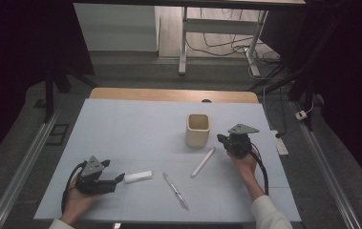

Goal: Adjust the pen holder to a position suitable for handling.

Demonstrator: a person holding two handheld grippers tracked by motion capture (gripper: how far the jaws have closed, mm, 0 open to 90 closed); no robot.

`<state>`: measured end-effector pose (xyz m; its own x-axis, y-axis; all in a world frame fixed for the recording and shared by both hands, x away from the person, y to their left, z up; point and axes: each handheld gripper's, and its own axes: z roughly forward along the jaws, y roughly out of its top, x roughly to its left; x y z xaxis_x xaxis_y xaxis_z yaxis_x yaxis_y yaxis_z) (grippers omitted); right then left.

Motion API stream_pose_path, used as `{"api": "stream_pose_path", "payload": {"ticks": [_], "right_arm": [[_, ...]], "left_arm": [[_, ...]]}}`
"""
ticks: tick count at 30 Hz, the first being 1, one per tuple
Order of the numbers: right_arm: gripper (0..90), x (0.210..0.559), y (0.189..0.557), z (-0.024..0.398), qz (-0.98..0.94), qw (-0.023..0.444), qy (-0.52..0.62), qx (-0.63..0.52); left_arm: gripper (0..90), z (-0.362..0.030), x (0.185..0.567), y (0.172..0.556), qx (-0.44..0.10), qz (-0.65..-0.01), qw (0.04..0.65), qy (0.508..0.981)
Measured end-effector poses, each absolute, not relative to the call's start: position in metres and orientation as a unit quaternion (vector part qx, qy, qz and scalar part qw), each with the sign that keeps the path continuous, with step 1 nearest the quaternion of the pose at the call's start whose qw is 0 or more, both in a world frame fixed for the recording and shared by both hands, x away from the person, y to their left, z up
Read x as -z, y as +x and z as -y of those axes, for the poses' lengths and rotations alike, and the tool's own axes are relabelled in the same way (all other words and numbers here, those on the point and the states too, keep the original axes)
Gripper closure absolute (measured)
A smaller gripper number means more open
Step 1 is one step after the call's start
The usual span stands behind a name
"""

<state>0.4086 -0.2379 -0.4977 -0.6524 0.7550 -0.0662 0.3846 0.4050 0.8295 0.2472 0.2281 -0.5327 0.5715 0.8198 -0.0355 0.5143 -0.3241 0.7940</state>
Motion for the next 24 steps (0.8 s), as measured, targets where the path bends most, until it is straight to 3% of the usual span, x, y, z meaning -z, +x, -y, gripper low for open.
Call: {"api": "stream_pose_path", "payload": {"ticks": [24], "right_arm": [[89.3,0.505,0.424,0.214,-0.819,0.217,0.339,-0.409]], "left_arm": [[22.1,-0.229,0.535,0.248,-0.191,-0.422,0.396,0.793]]}}
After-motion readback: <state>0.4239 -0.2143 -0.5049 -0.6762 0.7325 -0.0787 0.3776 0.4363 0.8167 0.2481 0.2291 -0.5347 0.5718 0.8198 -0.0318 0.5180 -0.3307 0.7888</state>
